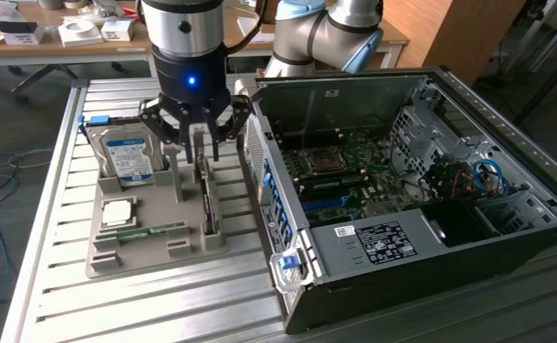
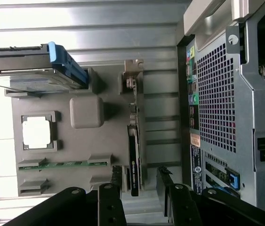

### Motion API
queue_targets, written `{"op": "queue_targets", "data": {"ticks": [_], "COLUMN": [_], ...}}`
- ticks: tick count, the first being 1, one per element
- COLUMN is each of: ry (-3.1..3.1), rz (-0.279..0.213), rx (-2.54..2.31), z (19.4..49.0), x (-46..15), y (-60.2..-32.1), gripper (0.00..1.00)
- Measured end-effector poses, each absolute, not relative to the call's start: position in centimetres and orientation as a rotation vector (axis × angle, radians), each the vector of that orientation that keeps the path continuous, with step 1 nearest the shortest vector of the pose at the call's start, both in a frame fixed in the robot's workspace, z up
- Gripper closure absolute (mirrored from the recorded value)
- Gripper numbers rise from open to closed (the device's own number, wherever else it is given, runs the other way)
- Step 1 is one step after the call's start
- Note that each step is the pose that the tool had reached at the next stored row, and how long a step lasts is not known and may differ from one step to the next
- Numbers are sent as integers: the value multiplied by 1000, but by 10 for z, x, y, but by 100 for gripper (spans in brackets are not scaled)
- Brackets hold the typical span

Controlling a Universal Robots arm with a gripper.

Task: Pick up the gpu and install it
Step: 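Pick up the gpu and move the gpu toward the slot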

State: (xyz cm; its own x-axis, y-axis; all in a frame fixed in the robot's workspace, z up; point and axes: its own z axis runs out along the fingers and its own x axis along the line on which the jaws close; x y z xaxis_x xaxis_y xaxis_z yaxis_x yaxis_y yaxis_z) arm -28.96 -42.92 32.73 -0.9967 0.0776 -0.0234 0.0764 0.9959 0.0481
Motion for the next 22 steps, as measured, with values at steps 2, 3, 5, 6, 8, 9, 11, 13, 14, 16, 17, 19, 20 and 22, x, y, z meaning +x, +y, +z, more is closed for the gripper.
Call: {"op": "queue_targets", "data": {"ticks": [2,3,5,6,8,9,11,13,14,16,17,19,20,22], "ry": [3113,3113,3113,3113,3113,3113,3113,3113,3113,3113,3113,3113,3113,3113], "rz": [73,73,73,73,73,73,72,72,72,72,73,72,72,72], "rx": [120,120,120,120,120,120,120,120,120,120,120,120,120,120], "z": [324,323,320,319,317,316,316,316,316,316,315,314,313,312], "x": [-290,-290,-290,-290,-290,-290,-290,-290,-290,-290,-290,-290,-290,-290], "y": [-429,-429,-429,-429,-429,-429,-429,-429,-429,-429,-429,-429,-429,-429], "gripper": [57,57,57,57,57,57,57,57,57,57,57,57,57,57]}}
